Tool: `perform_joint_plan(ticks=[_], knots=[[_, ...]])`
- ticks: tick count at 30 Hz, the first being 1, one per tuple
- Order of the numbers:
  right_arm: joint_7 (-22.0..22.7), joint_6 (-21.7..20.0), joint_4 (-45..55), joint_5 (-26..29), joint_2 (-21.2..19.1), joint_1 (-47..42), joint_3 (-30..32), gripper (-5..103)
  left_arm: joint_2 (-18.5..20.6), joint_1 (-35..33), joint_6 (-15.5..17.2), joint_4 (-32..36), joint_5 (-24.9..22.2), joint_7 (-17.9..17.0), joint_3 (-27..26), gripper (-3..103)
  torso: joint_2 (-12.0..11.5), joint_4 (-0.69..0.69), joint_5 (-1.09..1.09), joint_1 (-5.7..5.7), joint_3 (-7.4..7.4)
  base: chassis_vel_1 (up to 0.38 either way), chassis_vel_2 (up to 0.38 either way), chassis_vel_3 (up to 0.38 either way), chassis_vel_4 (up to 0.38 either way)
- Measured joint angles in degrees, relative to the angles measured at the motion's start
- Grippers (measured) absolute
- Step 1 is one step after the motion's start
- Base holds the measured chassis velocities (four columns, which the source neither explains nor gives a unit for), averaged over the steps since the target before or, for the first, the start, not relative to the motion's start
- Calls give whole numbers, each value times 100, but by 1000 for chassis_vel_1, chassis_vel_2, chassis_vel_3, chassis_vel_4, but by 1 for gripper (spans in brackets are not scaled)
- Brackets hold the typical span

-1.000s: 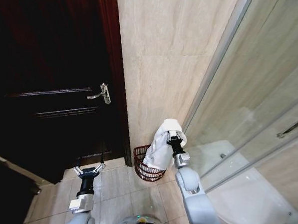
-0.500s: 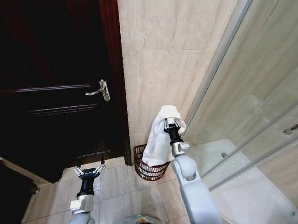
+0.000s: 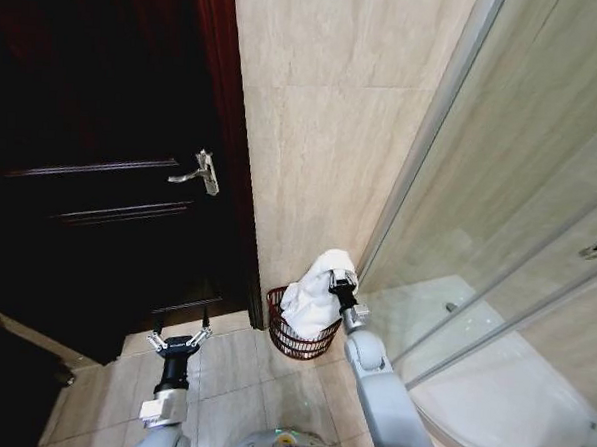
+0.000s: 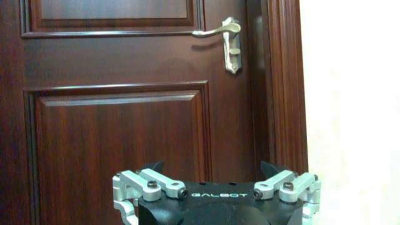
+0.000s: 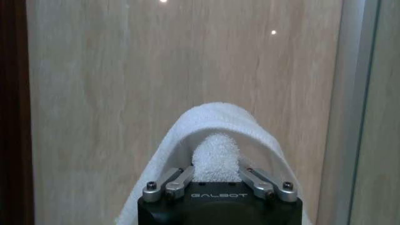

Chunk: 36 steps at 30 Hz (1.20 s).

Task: Discard the used towel into the hamper.

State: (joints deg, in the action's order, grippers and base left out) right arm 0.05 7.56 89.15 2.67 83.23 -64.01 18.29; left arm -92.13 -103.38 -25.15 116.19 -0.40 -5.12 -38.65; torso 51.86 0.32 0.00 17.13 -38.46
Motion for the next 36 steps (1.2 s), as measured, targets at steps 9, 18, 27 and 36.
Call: perform_joint_plan(ticks=[9,18,27,36], knots=[[-68,48,-140,-8,55,-166,61,14,0,-25,-9,37,-9,-2,-2,100,-236,0,1,-104,131,0,0,0,0],[-73,-42,145,11,-25,-223,130,14,0,103,-126,-83,-206,321,-73,100,-465,1,1,-202,261,0,0,0,0],[-198,-373,477,42,-158,-399,190,14,142,165,719,-16,-853,791,-153,100,-696,0,0,-301,394,0,0,0,0],[-203,-382,628,-24,-174,-492,408,14,797,140,1884,609,-1279,383,-182,100,-912,0,1,-392,518,0,0,0,0]])
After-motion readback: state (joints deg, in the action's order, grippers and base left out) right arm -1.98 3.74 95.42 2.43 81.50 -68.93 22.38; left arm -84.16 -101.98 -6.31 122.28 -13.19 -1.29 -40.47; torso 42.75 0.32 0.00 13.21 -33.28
